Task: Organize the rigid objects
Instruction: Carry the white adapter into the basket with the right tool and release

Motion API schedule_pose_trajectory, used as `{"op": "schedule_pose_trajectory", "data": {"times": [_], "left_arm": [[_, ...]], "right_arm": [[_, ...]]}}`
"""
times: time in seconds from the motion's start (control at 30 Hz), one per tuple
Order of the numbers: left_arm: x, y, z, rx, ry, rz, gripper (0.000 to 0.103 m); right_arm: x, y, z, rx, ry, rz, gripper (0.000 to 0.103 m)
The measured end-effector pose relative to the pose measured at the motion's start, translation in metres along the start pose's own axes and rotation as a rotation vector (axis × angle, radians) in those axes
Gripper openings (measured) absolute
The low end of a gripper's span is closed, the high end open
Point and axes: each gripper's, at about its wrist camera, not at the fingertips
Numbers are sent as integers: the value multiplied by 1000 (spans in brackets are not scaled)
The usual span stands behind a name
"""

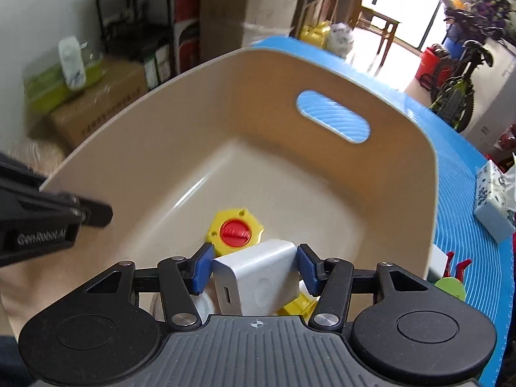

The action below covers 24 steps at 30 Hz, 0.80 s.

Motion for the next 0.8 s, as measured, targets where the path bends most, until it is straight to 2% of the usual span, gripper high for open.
{"op": "schedule_pose_trajectory", "data": {"times": [0.17, 0.3, 0.6, 0.8], "left_arm": [[0, 0, 0, 0, 0, 0, 5], [0, 0, 0, 0, 0, 0, 5], [0, 0, 1, 1, 0, 0, 5], [0, 0, 1, 1, 0, 1, 5]], "right_arm": [[1, -7, 4, -1, -33, -36, 63], [2, 3, -2, 29, -16, 18, 67], [0, 42, -45, 14, 113, 132, 75], [-14, 79, -81, -57, 214, 178, 77]]}}
Point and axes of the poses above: each gripper's, at about its wrist camera, not at the fingertips, and z roughly the way its jaws point, y to its right, x to its top, and after that the axes turned 2 degrees about -x, right-handed
